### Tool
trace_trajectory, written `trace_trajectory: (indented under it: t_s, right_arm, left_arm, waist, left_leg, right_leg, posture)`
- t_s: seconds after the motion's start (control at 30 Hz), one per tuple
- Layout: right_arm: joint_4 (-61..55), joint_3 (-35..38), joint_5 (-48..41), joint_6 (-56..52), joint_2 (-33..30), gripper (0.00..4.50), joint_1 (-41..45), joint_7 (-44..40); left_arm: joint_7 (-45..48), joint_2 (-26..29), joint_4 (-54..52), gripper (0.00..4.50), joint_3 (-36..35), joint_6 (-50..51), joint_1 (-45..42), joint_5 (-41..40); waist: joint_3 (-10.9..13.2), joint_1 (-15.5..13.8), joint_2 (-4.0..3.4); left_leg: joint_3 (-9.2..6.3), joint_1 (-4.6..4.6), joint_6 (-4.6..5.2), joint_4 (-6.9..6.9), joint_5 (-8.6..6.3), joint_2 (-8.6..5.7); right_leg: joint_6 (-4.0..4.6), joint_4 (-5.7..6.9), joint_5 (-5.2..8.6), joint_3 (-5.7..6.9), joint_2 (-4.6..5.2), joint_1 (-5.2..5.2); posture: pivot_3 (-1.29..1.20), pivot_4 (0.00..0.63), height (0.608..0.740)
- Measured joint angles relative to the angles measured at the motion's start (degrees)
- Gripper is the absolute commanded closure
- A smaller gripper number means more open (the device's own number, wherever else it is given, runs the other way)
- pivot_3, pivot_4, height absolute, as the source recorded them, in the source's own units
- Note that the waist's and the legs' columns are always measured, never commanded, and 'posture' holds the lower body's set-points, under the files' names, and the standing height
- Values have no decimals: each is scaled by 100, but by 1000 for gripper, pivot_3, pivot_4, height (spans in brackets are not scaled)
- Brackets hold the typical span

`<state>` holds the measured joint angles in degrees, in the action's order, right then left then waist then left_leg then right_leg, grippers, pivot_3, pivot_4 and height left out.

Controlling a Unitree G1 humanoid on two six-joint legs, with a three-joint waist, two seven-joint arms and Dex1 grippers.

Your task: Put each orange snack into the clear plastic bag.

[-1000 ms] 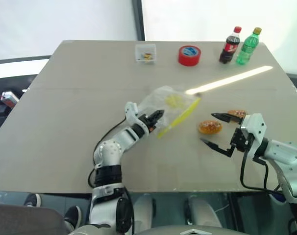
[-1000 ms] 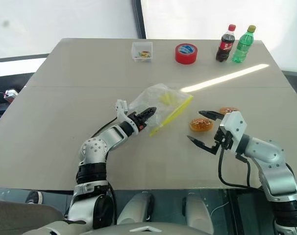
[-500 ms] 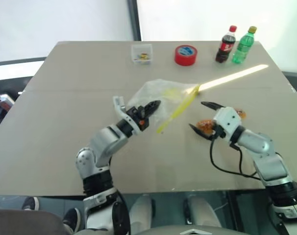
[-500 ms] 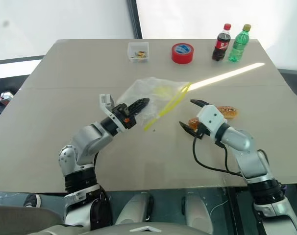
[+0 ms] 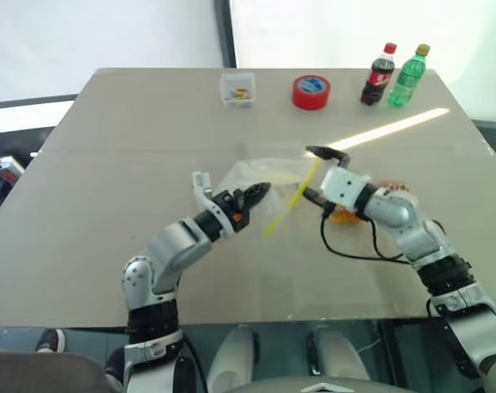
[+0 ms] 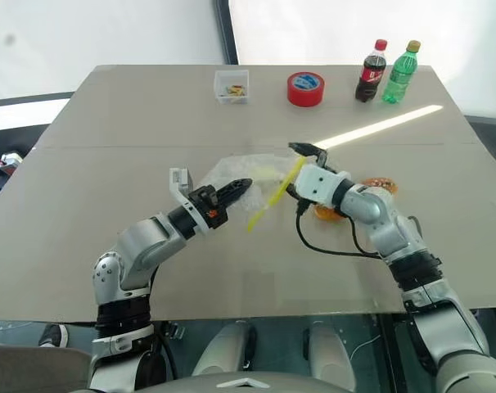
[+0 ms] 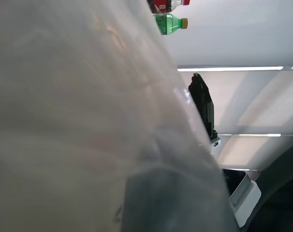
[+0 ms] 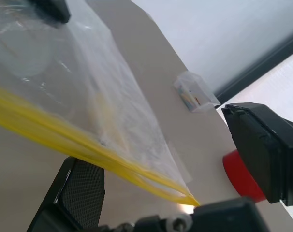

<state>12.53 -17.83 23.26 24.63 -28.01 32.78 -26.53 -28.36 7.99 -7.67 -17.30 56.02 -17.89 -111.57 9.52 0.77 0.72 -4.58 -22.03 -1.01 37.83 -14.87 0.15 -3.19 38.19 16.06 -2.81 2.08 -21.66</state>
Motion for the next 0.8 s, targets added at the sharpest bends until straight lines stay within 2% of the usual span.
trace_trajectory:
  t_s: [0.07,0.1,0.23,0.27,0.47,0.57,0.63,0.7,0.8]
  right_arm:
    - [495,-260,364,628,-136,1841,219,89]
    - [588,-274,417,730,-137,2179,275,137]
    - [1001,-335,606,1167,-150,4186,555,359]
    - [1059,-346,620,1213,-149,4476,579,385]
    - [1239,-358,691,1205,-138,4476,594,517]
    - [1239,-357,594,1062,-89,4500,591,479]
    - [1239,-345,537,886,-10,4500,592,442]
    - [1238,-345,513,676,120,4500,593,421]
    - [1354,-345,562,30,286,4500,741,455]
  left_arm:
    - [96,180,165,4500,32,69,-116,0]
    - [131,214,194,4500,34,107,-142,0]
    - [411,393,325,4500,65,416,-238,-3]
    - [439,463,391,4500,71,485,-261,-3]
    - [883,680,678,4500,-4,826,-358,20]
    - [1144,1217,657,3646,45,761,-392,322]
    - [1460,1419,631,2836,21,542,-412,804]
    - [1717,1539,630,2836,24,384,-437,1252]
    - [2584,2123,598,2836,133,197,-637,2246]
  waist:
    - [1,1,1]
    - [1,1,1]
    - [1,5,2]
    - [1,5,2]
    - [3,5,3]
    - [6,28,4]
    - [6,24,4]
    - [6,22,4]
    - [15,25,4]
  left_leg:
    - [10,1,0,0,1,-1]
    - [13,1,0,0,1,-1]
    - [14,1,-1,0,1,0]
    - [13,1,-1,-1,1,0]
    - [-1,-1,-1,-2,1,0]
    - [-4,5,-6,-11,4,3]
    - [-5,4,-9,-14,6,3]
    - [-5,2,-9,-16,6,3]
    - [-1,-3,-14,-22,9,1]
  right_leg:
    - [0,1,0,2,-1,1]
    - [0,2,0,2,-2,1]
    - [0,2,0,3,-3,1]
    - [0,2,0,3,-3,1]
    - [0,-2,0,0,-2,-1]
    - [1,0,0,-1,-6,-1]
    - [1,-1,1,1,-6,-1]
    - [1,-3,0,2,-5,-3]
    - [3,-3,0,8,-6,-12]
  posture:
    - [0,150,740]
    - [0,150,740]
    - [0,150,740]
    - [0,150,740]
    - [0,150,740]
    - [0,150,740]
    - [0,150,740]
    - [0,150,740]
    - [0,150,740]
